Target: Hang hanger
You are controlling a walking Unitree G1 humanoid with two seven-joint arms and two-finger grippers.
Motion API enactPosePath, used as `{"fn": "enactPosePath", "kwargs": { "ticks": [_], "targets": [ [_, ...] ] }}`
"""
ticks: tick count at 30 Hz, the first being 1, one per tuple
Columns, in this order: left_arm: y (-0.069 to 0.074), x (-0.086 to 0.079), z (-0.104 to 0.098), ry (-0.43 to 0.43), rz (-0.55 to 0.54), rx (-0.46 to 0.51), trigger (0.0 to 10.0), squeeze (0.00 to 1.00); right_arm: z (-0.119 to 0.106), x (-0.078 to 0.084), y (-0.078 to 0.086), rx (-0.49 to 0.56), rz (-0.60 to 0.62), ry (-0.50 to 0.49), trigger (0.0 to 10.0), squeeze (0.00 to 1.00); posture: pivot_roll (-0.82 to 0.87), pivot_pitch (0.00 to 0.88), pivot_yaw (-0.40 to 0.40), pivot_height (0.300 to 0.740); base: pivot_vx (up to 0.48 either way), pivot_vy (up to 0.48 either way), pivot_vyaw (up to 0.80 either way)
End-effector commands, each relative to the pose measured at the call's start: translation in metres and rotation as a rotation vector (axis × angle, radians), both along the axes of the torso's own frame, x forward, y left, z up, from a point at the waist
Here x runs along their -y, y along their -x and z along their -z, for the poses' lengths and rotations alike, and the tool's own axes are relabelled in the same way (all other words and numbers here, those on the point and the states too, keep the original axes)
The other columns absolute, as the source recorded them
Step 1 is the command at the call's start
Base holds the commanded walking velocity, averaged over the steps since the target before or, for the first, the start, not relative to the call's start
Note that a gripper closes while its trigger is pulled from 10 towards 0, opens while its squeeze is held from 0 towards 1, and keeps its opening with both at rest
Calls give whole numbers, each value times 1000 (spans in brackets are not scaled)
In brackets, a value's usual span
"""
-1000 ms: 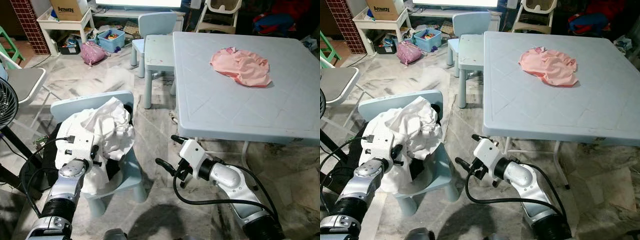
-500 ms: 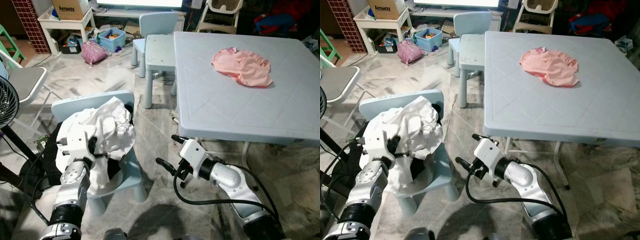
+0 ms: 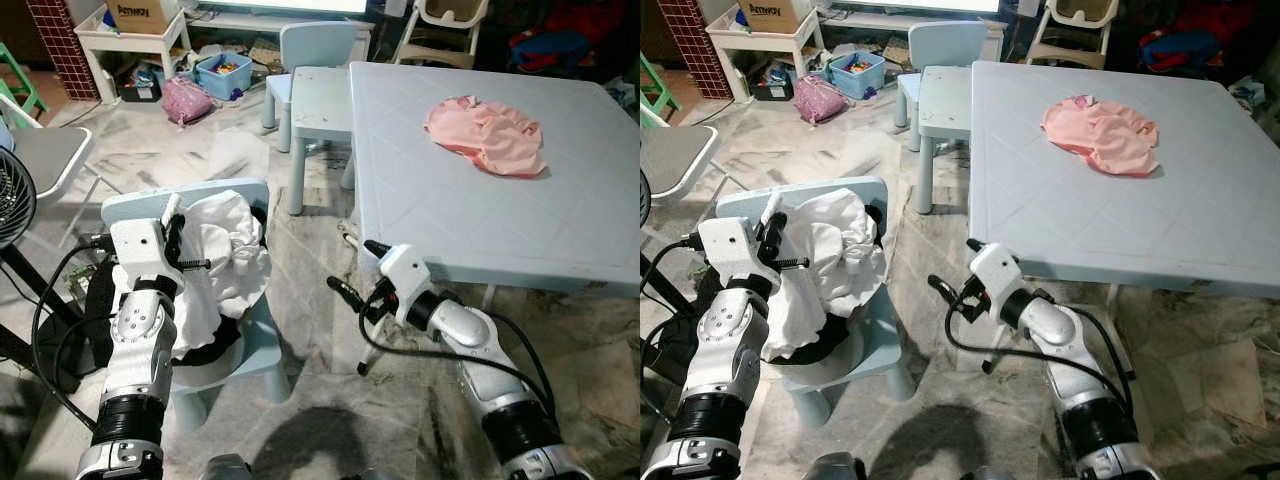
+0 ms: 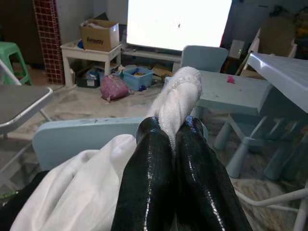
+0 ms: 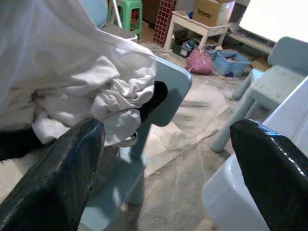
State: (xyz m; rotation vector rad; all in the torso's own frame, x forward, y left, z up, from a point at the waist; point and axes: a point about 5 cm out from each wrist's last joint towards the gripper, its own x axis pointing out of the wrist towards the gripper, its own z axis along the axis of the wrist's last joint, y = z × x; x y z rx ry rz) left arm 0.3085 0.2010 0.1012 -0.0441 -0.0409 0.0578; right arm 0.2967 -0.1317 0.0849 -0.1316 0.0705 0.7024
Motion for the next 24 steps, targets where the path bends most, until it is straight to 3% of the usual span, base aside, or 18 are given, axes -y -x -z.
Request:
{"fn": "enactPosePath", "kwargs": {
  "ticks": [1,4,7,8,10,11,12,17,22,23,24],
  "targets": [
    [1,6,6,-25,21,-32,0,0,-1,15,-4,-51,45,-86,10000,0,88,0,-50,740,0,0,0],
    [1,9,8,-55,36,-41,0,0,-6,20,-6,-60,36,-148,10000,0,84,0,-39,740,0,0,0],
    [0,11,-1,-100,40,-21,627,0,-23,36,-15,-25,133,-237,10000,0,73,0,-31,740,0,0,0],
    [0,11,-3,-115,33,-14,3843,0,-27,42,-19,12,202,-222,10000,0,70,0,-32,740,0,0,0],
    [1,9,-6,-147,26,-2,4314,0,-31,48,-23,54,283,-213,10000,0,64,0,-29,740,0,0,0],
    [3,9,-6,-176,28,7,5882,0,-33,51,-24,80,344,-207,10000,0,60,0,-26,740,0,0,0],
    [7,8,-1,-204,14,0,10000,0,-34,56,-24,115,443,-220,10000,0,51,0,-18,740,0,0,0],
    [9,11,7,-203,19,-41,10000,0,-30,57,-17,113,524,-258,10000,0,45,0,-6,740,0,0,0],
    [8,23,5,-187,79,-32,10000,0,-11,53,-7,96,636,-141,10000,0,56,0,-22,740,0,0,0],
    [8,23,5,-187,79,-32,10000,0,-11,53,-7,96,636,-141,10000,0,56,0,-22,740,0,0,0],
    [9,23,3,-184,76,-27,10000,0,-11,46,-6,76,583,-201,10000,0,57,0,-28,740,0,0,0]
  ]
}}
